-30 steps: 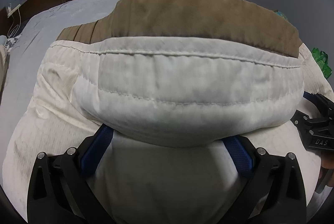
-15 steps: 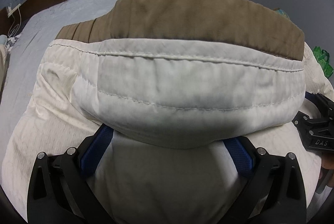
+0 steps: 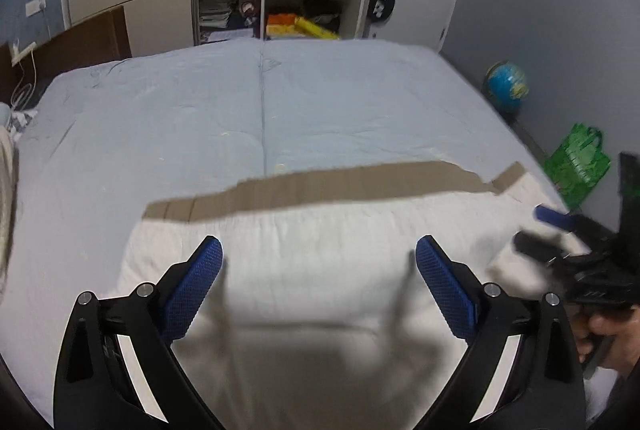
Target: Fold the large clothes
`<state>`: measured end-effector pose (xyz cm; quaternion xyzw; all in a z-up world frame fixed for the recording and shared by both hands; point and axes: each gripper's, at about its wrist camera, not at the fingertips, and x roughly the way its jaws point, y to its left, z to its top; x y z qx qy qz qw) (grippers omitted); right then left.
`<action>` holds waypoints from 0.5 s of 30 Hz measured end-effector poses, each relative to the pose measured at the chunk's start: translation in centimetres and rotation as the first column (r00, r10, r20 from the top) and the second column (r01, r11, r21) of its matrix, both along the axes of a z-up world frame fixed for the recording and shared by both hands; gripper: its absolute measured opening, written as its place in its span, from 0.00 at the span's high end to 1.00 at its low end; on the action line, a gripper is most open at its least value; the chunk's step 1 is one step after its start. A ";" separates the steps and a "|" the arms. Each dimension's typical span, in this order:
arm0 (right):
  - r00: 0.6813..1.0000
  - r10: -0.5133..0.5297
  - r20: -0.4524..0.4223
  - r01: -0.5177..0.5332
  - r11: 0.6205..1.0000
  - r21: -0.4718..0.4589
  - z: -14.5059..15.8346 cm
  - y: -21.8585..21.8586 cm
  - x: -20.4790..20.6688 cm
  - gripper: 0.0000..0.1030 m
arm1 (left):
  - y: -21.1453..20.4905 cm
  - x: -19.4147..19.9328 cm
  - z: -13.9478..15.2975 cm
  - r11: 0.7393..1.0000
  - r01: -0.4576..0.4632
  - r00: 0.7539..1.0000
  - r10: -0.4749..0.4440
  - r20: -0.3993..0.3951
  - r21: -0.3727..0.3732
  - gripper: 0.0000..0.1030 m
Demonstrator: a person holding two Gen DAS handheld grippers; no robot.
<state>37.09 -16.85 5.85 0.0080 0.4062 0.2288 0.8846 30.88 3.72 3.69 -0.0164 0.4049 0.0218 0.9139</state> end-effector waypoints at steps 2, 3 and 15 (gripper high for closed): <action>0.996 -0.050 -0.068 0.046 0.997 -0.061 -0.7 0.4 2.7 0.09 | 0.3 1.7 -1.2 0.996 -0.049 0.997 0.053 -0.063 0.074 0.07; 0.992 -0.074 -0.100 0.064 0.992 -0.104 -1.5 0.6 3.8 0.09 | 0.9 2.7 -2.0 0.991 -0.076 0.991 0.087 -0.102 0.106 0.06; 0.969 -0.077 -0.236 0.058 0.995 -0.086 -4.6 0.0 8.3 0.08 | 4.6 5.0 -5.4 0.987 -0.114 0.966 0.083 -0.244 -0.117 0.05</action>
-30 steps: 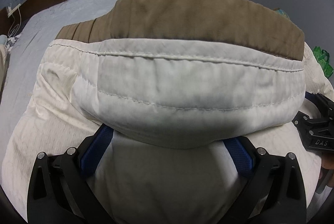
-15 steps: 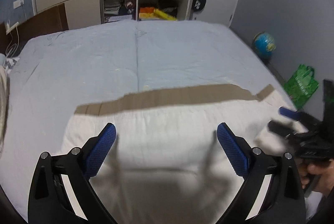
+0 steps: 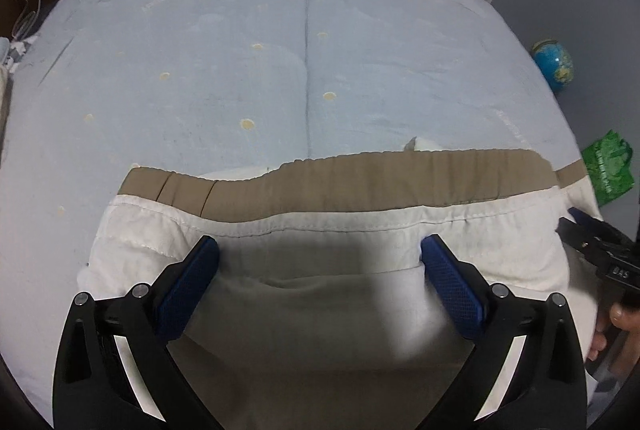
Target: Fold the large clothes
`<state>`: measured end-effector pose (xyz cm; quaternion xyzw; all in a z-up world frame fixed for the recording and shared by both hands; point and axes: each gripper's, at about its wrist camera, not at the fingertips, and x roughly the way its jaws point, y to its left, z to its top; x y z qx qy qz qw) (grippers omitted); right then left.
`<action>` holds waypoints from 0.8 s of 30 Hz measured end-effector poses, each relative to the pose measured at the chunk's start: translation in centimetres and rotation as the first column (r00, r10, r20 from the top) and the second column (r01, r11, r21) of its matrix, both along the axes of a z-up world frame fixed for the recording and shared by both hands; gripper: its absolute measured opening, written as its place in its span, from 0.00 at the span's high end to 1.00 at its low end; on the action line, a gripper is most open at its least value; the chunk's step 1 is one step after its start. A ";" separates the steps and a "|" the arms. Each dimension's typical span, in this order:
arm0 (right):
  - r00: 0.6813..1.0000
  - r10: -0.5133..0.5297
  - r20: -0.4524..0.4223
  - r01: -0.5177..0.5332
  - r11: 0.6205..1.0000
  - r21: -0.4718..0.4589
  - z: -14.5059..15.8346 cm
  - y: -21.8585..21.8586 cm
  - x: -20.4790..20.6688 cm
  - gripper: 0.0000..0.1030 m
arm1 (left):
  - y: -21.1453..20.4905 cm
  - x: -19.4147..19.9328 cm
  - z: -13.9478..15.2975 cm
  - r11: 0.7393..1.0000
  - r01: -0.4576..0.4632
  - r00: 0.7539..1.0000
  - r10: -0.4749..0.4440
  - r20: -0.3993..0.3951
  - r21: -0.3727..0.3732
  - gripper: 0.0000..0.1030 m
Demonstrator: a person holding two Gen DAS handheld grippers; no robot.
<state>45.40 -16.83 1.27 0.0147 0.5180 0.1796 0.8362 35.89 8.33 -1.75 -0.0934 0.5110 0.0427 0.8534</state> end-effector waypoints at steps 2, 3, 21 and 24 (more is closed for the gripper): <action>1.000 -0.014 0.014 0.014 1.000 0.023 0.0 -1.1 -1.8 0.08 | 0.5 -1.5 0.9 1.000 0.020 0.999 -0.019 0.028 -0.025 0.05; 0.999 -0.031 0.030 0.030 0.999 0.038 0.6 -2.2 -2.7 0.08 | 0.4 -2.2 1.1 0.999 0.023 0.999 -0.022 0.036 -0.030 0.05; 0.981 -0.056 0.183 0.045 0.997 0.067 4.9 -12.5 -22.9 0.08 | 2.4 -25.0 2.1 0.998 -0.056 0.985 0.055 0.162 -0.002 0.06; 0.978 -0.016 0.207 0.010 0.999 0.032 5.2 -11.6 -25.7 0.08 | 1.2 -27.6 2.5 0.999 -0.050 0.982 0.048 0.184 0.004 0.06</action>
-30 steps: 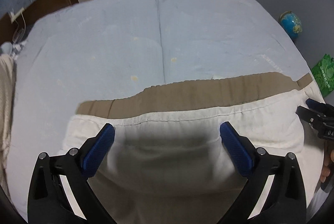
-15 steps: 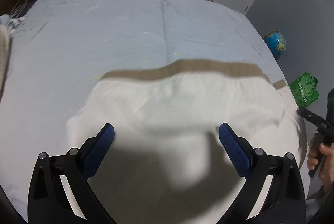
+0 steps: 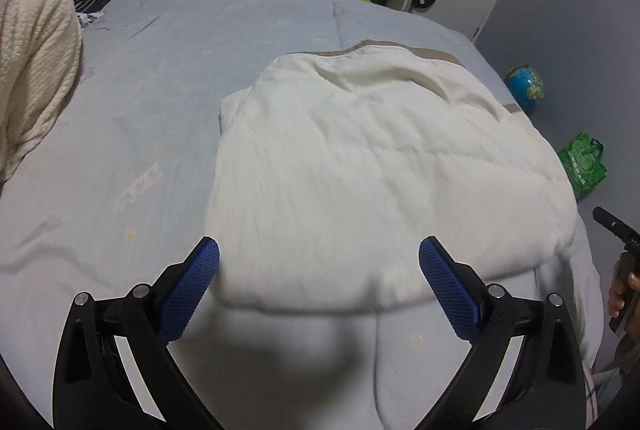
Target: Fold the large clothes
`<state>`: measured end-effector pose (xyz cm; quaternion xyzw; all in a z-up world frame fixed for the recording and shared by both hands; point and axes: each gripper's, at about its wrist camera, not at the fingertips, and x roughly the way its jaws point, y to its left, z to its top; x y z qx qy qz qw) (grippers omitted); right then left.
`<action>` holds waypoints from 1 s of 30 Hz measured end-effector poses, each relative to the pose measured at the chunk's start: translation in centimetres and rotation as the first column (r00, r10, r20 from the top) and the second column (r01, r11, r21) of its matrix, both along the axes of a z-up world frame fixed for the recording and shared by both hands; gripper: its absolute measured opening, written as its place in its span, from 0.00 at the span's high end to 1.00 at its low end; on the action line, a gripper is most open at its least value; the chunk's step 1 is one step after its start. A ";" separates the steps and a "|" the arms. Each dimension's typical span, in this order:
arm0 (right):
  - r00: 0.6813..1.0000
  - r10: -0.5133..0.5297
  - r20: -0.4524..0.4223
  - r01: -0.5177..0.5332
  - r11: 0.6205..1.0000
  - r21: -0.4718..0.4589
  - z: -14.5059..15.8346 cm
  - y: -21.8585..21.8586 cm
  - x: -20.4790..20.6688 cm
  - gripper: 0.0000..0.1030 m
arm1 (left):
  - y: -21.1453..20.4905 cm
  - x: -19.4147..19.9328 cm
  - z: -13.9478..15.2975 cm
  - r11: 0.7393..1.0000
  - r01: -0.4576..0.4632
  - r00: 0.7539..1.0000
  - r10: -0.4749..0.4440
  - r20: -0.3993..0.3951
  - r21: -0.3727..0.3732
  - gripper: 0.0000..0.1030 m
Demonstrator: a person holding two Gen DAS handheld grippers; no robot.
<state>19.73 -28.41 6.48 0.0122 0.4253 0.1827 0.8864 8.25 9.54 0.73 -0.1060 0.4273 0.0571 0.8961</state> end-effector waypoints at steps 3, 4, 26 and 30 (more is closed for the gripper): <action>1.000 0.009 0.014 -0.009 1.000 -0.003 0.2 0.5 -2.5 0.08 | -1.6 -2.2 0.2 1.000 0.009 1.000 -0.009 0.021 0.005 0.06; 1.000 0.008 0.014 -0.008 1.000 -0.002 0.2 0.6 -3.3 0.08 | -2.1 -3.0 0.2 1.000 0.014 1.000 -0.014 0.026 0.002 0.06; 0.996 -0.027 0.086 0.035 0.995 -0.089 -0.3 -1.4 -13.7 0.08 | -4.5 -12.3 0.6 0.998 -0.030 0.987 0.021 0.156 0.059 0.06; 0.992 -0.037 0.117 0.047 0.995 -0.086 -0.1 -1.6 -15.1 0.08 | -5.0 -12.7 0.8 0.997 -0.029 0.985 0.017 0.169 0.069 0.06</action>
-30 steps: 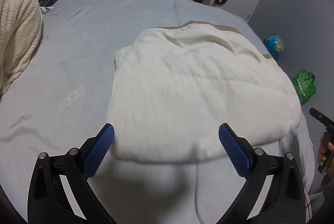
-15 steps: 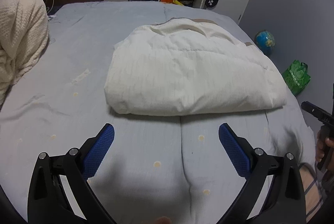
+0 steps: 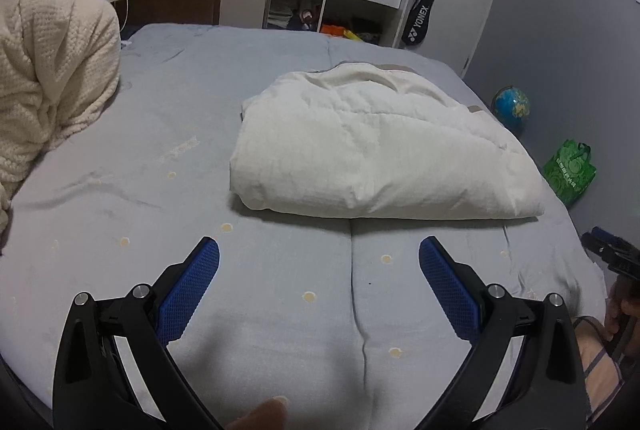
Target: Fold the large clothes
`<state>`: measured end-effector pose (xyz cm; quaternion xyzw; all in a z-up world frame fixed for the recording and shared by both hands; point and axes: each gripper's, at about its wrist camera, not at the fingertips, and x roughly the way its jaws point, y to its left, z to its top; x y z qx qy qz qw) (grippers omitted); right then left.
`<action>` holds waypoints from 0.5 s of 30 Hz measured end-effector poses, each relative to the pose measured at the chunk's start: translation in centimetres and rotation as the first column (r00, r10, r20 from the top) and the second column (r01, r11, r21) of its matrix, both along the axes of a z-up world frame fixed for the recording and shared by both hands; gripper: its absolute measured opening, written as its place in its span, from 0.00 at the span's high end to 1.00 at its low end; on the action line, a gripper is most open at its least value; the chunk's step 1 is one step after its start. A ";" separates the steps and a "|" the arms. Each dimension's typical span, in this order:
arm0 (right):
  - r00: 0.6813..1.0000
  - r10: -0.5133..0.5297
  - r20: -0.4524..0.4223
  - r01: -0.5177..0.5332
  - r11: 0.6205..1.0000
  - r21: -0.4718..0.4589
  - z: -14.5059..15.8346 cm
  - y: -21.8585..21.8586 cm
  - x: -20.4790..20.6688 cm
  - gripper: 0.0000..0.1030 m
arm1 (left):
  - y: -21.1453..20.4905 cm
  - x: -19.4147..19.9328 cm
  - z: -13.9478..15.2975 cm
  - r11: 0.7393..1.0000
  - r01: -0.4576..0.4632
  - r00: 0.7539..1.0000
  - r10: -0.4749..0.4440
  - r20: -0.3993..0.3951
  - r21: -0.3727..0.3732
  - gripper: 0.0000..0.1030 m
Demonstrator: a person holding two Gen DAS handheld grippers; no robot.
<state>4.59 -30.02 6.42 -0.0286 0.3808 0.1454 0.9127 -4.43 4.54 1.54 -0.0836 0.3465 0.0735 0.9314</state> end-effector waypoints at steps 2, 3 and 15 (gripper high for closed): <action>1.000 0.003 0.029 -0.003 1.000 0.009 0.5 -0.1 -0.8 0.08 | -0.5 0.0 0.1 1.000 0.013 1.000 -0.013 0.003 0.013 0.06; 0.999 0.008 0.035 -0.008 1.000 0.009 0.6 -0.1 -1.1 0.08 | -0.6 -0.1 0.1 1.000 0.018 1.000 -0.018 0.004 0.019 0.06; 0.997 -0.001 0.076 0.000 1.000 0.012 1.8 -0.8 -4.2 0.08 | -2.5 -2.4 1.1 0.997 0.051 0.996 -0.055 0.072 0.060 0.06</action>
